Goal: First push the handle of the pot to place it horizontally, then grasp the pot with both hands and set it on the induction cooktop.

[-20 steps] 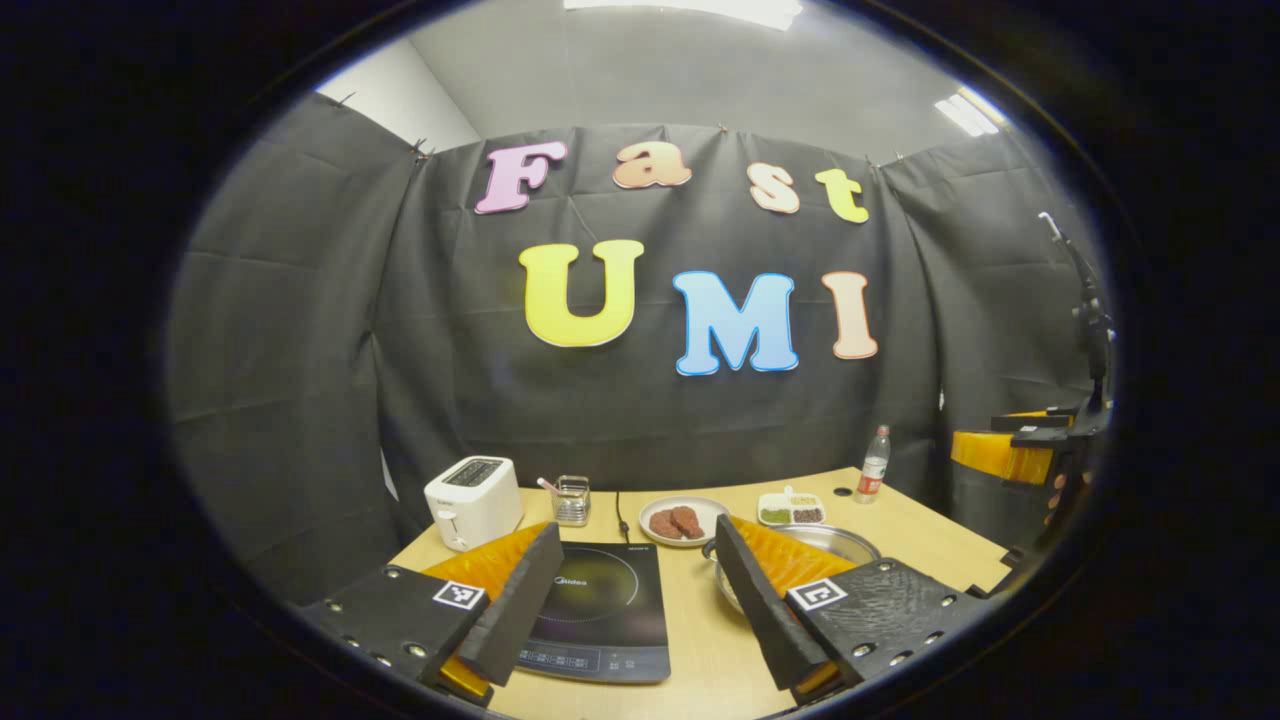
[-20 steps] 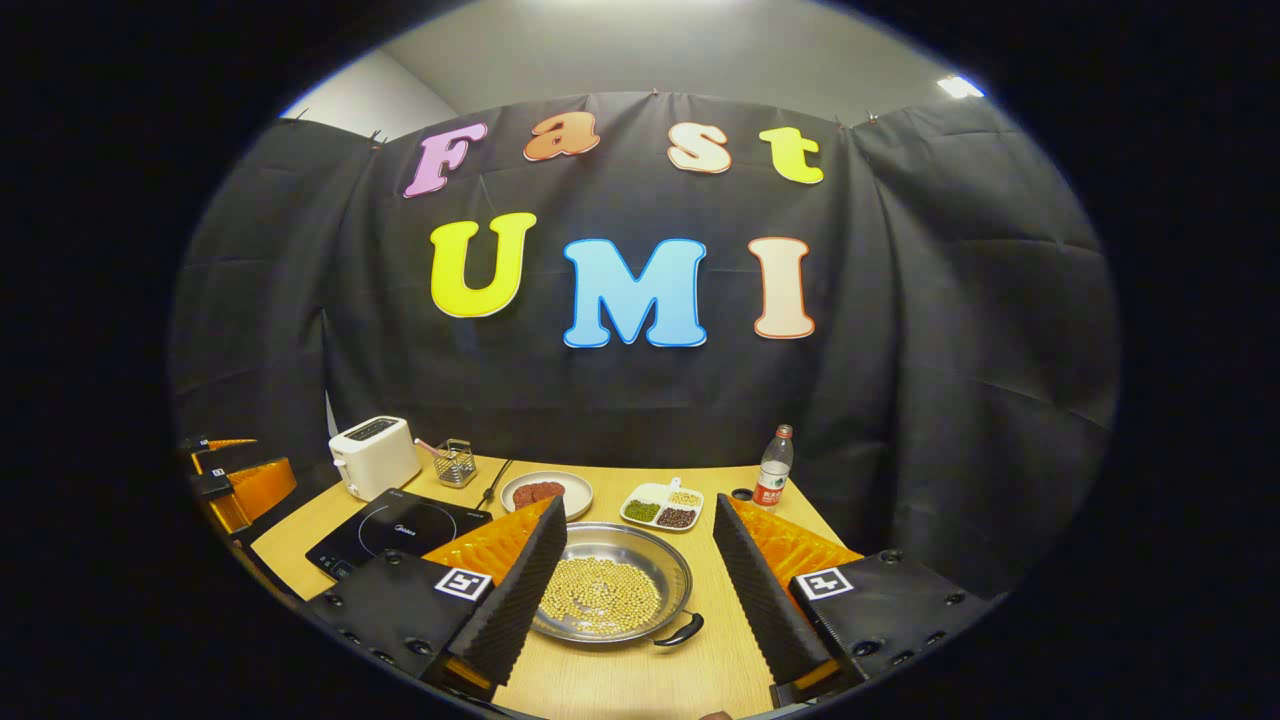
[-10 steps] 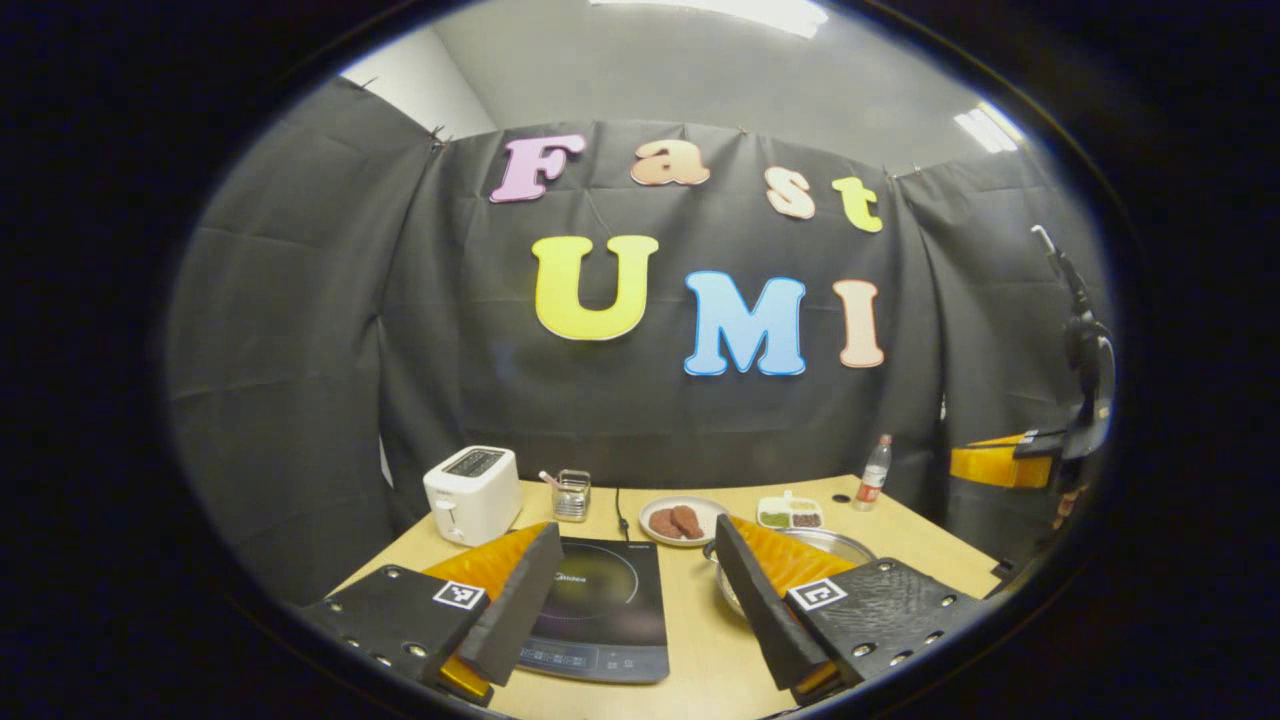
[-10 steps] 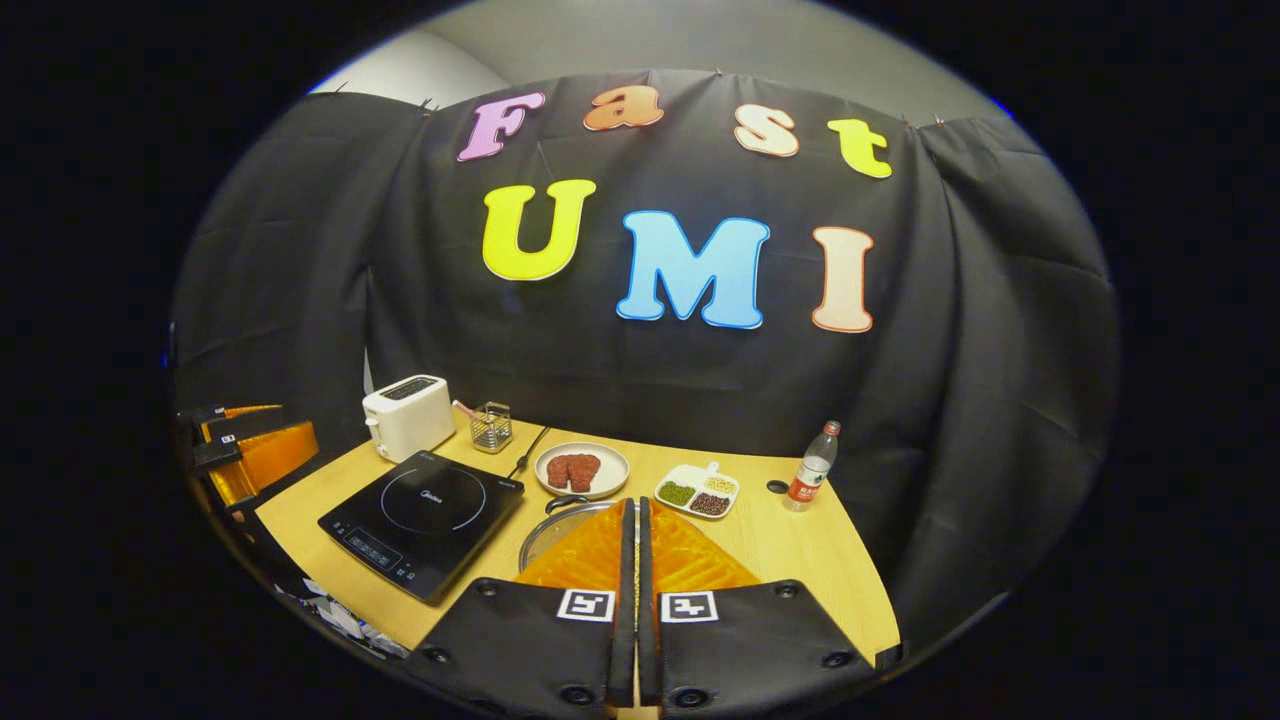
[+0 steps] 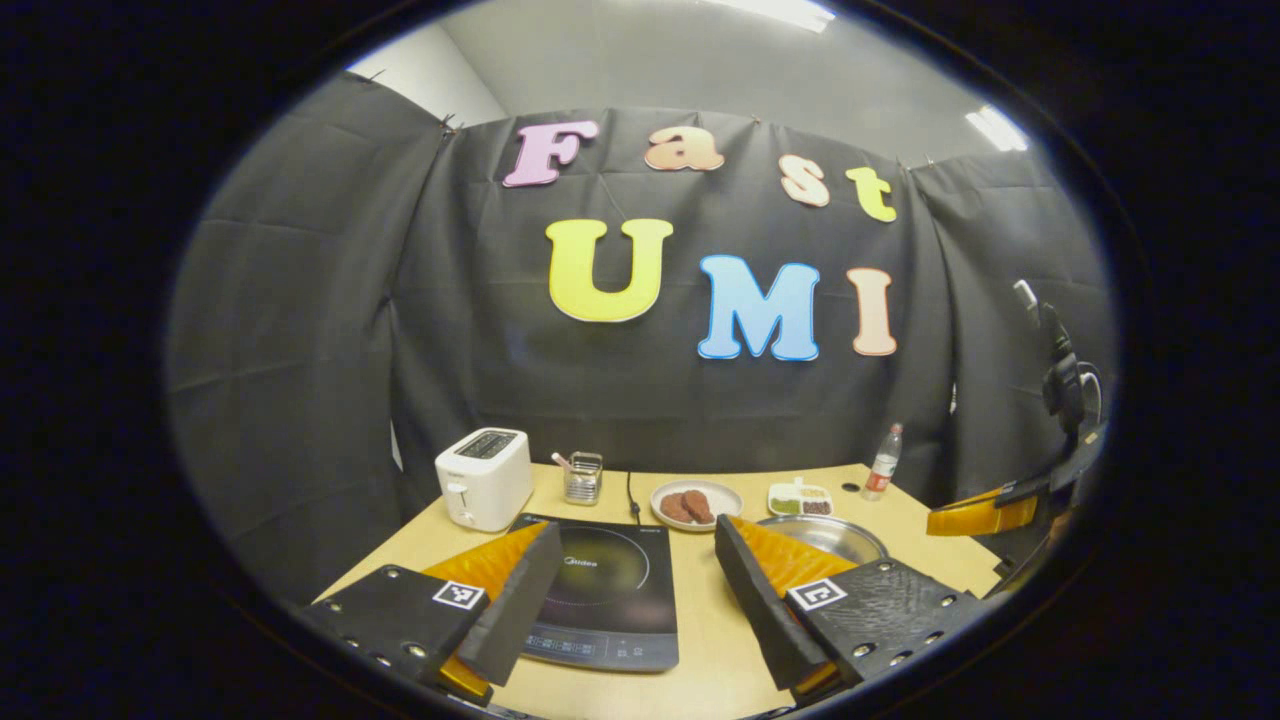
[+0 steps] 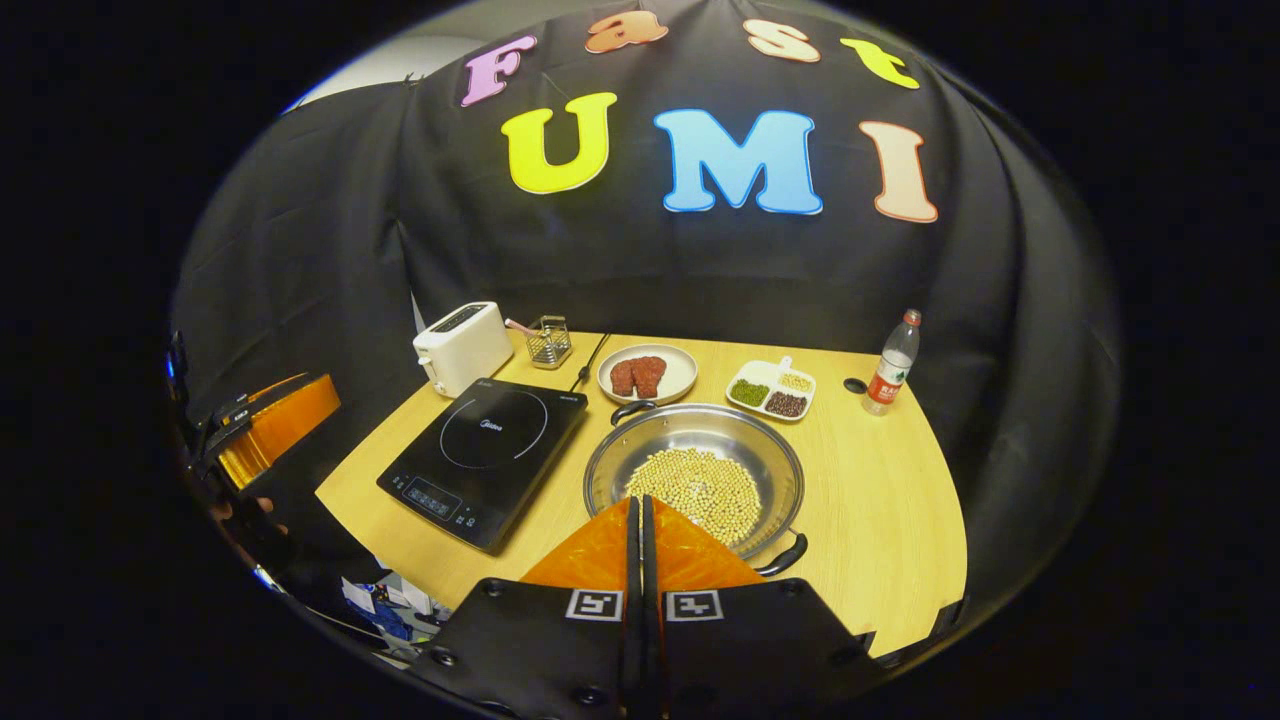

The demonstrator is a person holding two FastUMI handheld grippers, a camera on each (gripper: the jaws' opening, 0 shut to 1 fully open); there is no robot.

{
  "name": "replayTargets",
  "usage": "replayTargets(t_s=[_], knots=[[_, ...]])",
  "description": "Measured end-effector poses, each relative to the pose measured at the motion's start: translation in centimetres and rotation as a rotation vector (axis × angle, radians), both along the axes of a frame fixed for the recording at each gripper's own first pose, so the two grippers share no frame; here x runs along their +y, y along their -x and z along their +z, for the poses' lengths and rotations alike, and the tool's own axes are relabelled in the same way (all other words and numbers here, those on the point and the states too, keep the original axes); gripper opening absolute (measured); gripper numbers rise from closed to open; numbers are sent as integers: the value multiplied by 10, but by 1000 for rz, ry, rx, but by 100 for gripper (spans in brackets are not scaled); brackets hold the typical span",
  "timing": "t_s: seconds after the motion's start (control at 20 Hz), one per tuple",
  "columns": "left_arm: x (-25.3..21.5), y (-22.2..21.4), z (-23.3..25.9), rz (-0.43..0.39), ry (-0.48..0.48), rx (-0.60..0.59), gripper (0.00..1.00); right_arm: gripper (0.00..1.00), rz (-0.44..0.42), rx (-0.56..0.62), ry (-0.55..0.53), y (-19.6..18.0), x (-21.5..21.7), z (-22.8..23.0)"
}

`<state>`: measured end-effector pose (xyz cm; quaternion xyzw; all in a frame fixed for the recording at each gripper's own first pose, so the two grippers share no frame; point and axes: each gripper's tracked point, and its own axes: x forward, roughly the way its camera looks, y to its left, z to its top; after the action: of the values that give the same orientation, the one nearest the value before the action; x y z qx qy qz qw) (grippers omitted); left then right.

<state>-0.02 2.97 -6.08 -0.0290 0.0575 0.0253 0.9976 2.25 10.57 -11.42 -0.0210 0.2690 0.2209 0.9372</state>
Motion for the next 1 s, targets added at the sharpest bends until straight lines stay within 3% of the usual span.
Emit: replayTargets(t_s=[0.2, 0.55, 0.7, 1.0], knots=[[12, 7, -12, 46, -6, 47, 94, 0, -34, 141, -80, -4, -2, -24], [15, 9, -26, 120, -16, 110, 94, 2, -35, 339, -79, -17, -16, -77], [14, 11, -22, 182, -40, 115, 92, 2, -10, 389, -48, -21, -23, -102], [-15, 8, -25, 229, -41, 148, 94, 2, 38, 480, 24, -29, -39, -149]])
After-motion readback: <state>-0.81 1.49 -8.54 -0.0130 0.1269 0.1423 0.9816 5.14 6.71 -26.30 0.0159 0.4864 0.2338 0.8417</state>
